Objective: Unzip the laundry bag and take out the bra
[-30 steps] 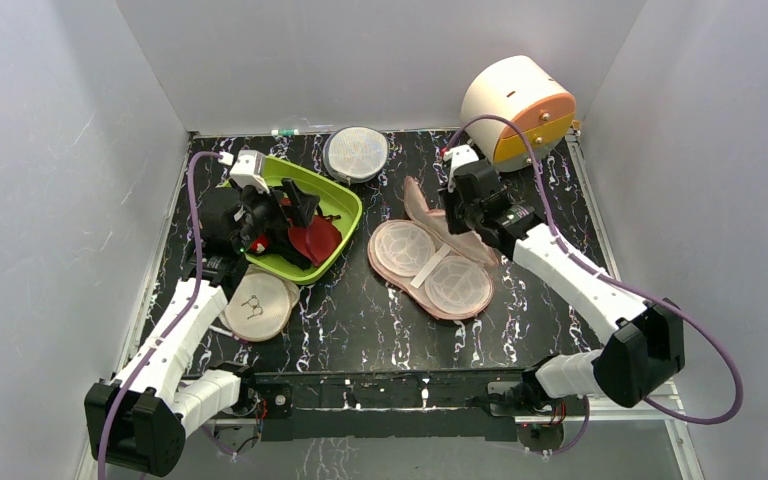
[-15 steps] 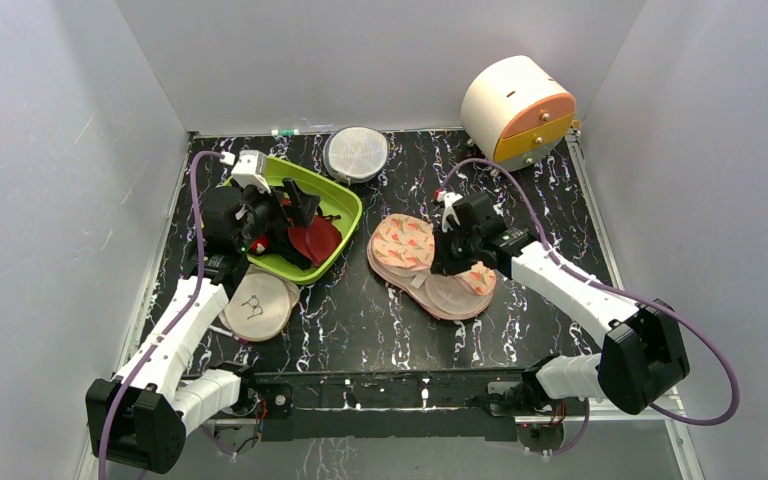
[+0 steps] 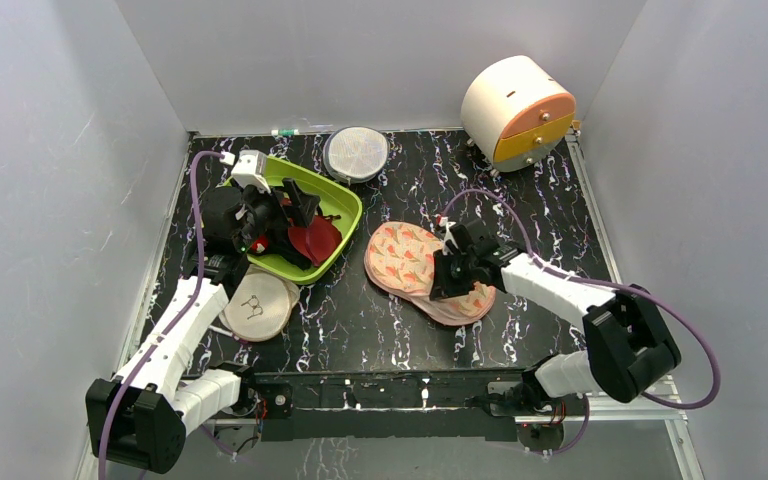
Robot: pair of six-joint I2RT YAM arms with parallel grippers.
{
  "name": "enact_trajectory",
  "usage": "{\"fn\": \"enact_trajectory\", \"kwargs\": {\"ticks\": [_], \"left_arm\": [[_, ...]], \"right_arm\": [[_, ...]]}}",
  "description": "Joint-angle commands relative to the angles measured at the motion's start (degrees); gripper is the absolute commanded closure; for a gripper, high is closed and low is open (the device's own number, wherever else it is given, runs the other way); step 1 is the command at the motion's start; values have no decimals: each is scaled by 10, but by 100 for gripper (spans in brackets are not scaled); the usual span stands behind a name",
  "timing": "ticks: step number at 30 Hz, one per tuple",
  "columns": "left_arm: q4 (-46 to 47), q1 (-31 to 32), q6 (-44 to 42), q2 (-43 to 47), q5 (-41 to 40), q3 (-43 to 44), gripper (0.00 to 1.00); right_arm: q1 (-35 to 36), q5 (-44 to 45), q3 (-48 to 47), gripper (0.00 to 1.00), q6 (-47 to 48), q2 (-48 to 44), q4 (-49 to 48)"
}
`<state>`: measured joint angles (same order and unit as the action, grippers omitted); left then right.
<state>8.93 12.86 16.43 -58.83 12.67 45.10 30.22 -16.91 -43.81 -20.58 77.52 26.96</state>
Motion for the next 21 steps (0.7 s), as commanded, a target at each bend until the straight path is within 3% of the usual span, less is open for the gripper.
{"fn": "enact_trajectory", "kwargs": {"ticks": [1, 6, 13, 17, 21], "left_arm": [[8, 2, -10, 2, -3, 6, 1], [8, 4, -10, -3, -1, 5, 2], [12, 5, -17, -5, 0, 3, 2], [0, 5, -55, 21, -35, 9, 1], [-96, 5, -54, 64, -99, 81, 2]], "right_arm": [[-3, -25, 16, 89, -34, 18, -63], [-2, -40, 11, 56, -34, -5, -80], [-2, 28, -40, 19, -24, -100, -75], [-2, 113, -96, 8, -7, -177, -64], [-2, 234, -187, 2, 20, -239, -16]]}}
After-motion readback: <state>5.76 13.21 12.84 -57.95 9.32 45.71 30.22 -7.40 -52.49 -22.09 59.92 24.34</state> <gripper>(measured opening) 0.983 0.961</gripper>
